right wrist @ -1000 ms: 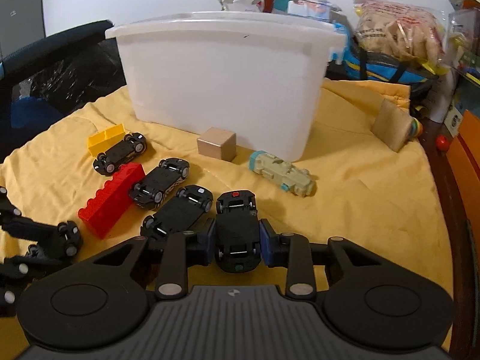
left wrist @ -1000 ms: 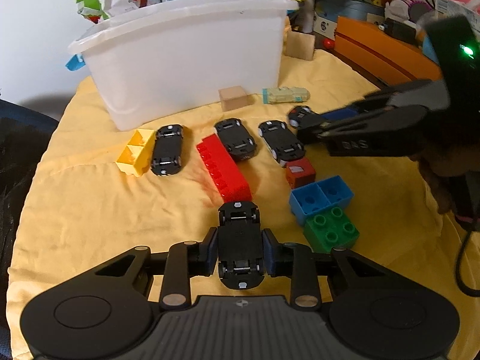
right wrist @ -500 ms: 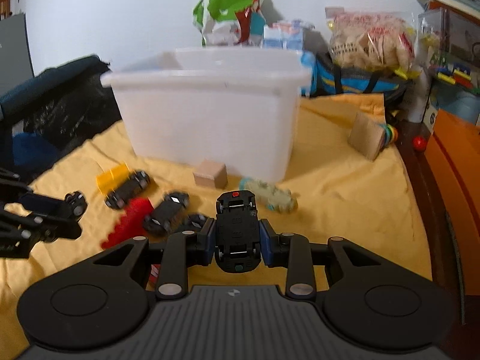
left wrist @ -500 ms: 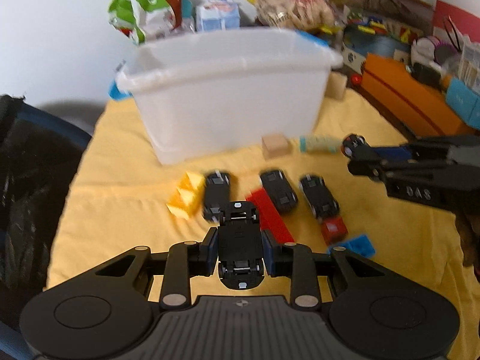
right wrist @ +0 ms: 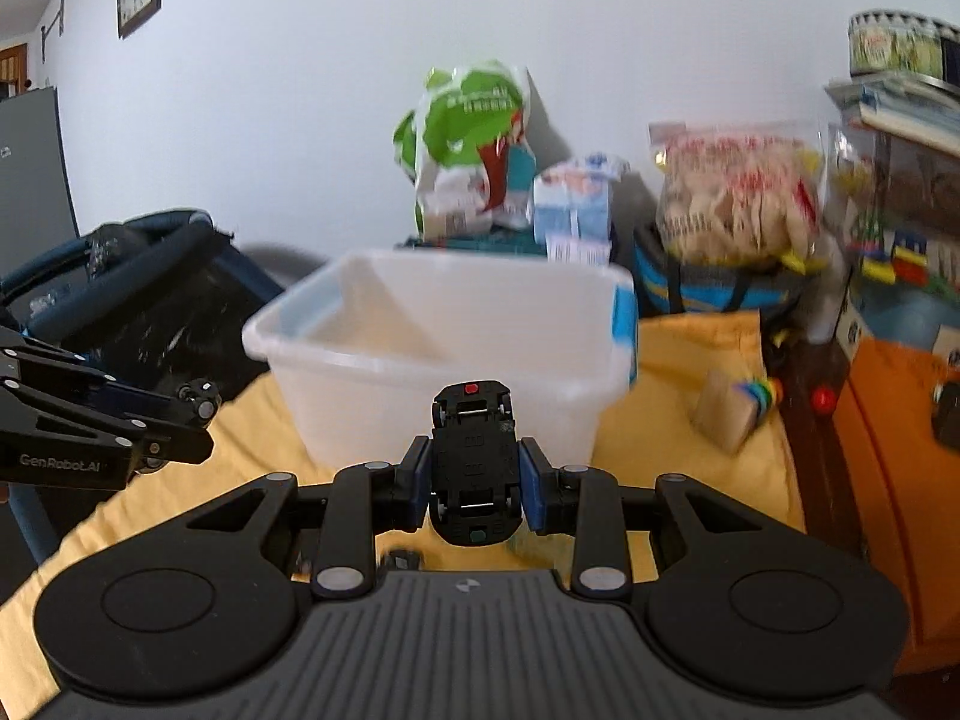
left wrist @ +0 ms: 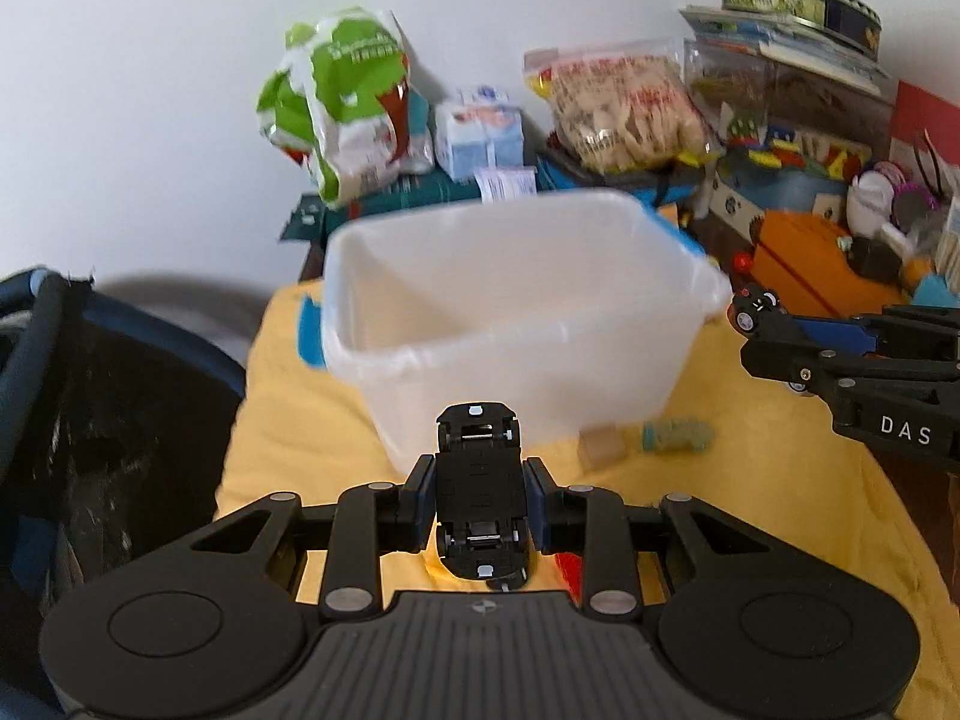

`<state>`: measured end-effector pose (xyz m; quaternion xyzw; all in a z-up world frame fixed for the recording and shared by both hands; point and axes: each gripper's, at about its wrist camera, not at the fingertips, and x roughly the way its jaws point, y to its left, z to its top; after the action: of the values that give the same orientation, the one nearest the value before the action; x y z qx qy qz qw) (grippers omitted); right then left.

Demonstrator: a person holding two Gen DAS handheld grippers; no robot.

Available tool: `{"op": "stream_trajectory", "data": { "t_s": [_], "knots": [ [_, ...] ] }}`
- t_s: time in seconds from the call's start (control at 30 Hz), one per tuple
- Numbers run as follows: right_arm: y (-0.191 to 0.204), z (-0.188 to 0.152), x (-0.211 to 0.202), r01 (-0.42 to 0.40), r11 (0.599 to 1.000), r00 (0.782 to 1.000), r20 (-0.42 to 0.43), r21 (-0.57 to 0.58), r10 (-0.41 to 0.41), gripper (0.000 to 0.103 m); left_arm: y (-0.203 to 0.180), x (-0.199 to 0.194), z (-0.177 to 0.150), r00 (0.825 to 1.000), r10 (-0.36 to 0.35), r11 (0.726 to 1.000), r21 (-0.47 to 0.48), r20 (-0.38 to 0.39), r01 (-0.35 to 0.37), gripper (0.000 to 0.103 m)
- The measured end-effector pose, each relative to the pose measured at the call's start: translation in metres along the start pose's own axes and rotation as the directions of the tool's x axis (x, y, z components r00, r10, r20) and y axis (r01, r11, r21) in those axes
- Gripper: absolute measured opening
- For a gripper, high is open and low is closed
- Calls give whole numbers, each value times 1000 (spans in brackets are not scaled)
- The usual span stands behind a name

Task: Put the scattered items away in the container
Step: 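Lift the black car over the white bin and open the left tool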

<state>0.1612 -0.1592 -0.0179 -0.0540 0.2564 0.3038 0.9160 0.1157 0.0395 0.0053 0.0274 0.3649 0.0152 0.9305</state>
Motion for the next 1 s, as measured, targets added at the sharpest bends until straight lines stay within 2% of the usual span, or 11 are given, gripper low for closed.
{"op": "stream_trajectory", "data": {
  "t_s": [0.2, 0.43, 0.7, 0.87, 1.0],
  "knots": [
    [5, 28, 4, 4, 1000, 1000, 22, -10, -4, 33, 5, -4, 33, 999, 1, 1000, 8, 33, -2, 34],
    [4, 52, 22, 27, 1000, 1000, -1, 0, -27, 33, 12, 6, 71, 999, 3, 1000, -5, 41, -3, 34],
    [-3, 63, 58, 61, 998, 996, -66, -3, -61, 33, 24, 40, 101, 1000, -1, 999, -49, 8, 1, 34],
    [-9, 70, 83, 72, 997, 992, -107, 9, -71, 33, 27, 67, 110, 999, 2, 998, -60, -41, -4, 34],
    [-15, 73, 103, 98, 995, 984, -147, 8, -95, 34, 27, 90, 113, 996, 31, 998, -53, -86, -36, 45]
  ]
}}
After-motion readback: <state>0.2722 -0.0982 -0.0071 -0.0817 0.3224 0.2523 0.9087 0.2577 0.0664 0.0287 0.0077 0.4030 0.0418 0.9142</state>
